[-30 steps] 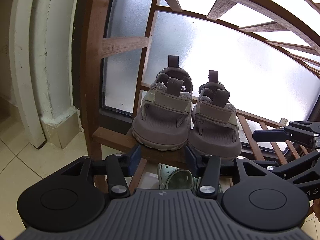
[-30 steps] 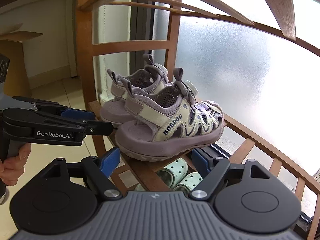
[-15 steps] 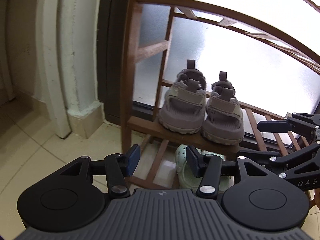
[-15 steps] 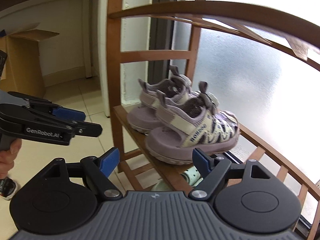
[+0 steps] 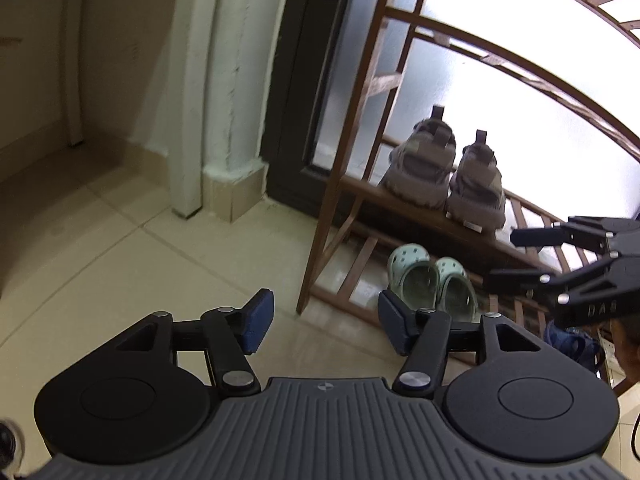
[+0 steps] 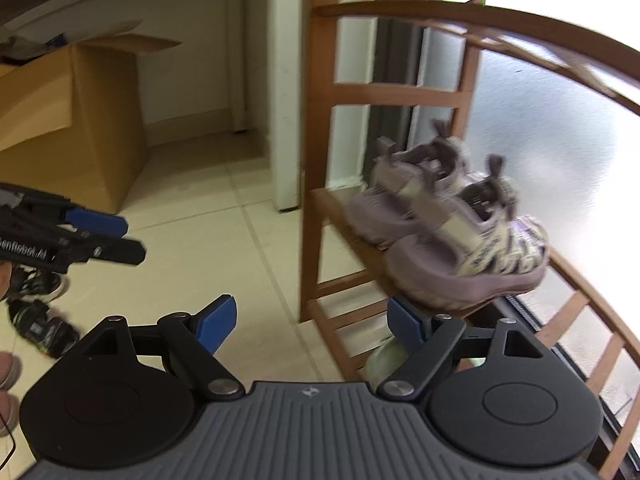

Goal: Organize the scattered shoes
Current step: 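Move both tools away from the rack toward the black leather shoes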

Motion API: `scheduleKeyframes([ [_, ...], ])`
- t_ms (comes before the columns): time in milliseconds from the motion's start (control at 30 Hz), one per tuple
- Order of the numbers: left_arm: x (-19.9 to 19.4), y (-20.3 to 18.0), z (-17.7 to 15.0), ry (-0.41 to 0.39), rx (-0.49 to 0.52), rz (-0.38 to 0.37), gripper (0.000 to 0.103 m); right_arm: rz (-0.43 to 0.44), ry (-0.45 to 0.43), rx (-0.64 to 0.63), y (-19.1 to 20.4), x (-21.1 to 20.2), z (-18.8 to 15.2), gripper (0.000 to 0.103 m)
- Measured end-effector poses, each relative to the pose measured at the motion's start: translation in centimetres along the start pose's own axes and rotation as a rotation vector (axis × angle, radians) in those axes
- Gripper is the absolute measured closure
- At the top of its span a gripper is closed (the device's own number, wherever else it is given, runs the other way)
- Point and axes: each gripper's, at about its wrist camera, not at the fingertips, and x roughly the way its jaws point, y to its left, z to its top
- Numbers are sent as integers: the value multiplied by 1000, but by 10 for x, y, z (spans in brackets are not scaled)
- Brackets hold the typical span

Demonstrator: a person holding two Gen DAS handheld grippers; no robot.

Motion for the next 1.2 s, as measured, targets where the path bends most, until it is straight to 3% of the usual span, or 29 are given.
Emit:
scheduleKeyframes([
  [433,-63,78,-85,76,-154,158,40,155,97,-90,62,20,-10,15],
  [800,-142,124,-126,61,-251,304,40,230,154,-156,103,38,-12,13],
  [1000,-198,173,-136,60,-292,444,39,242,182,-141,109,48,-12,13],
  [1200,-226,219,-149,90,-318,552,39,244,201,-148,120,55,-13,13],
])
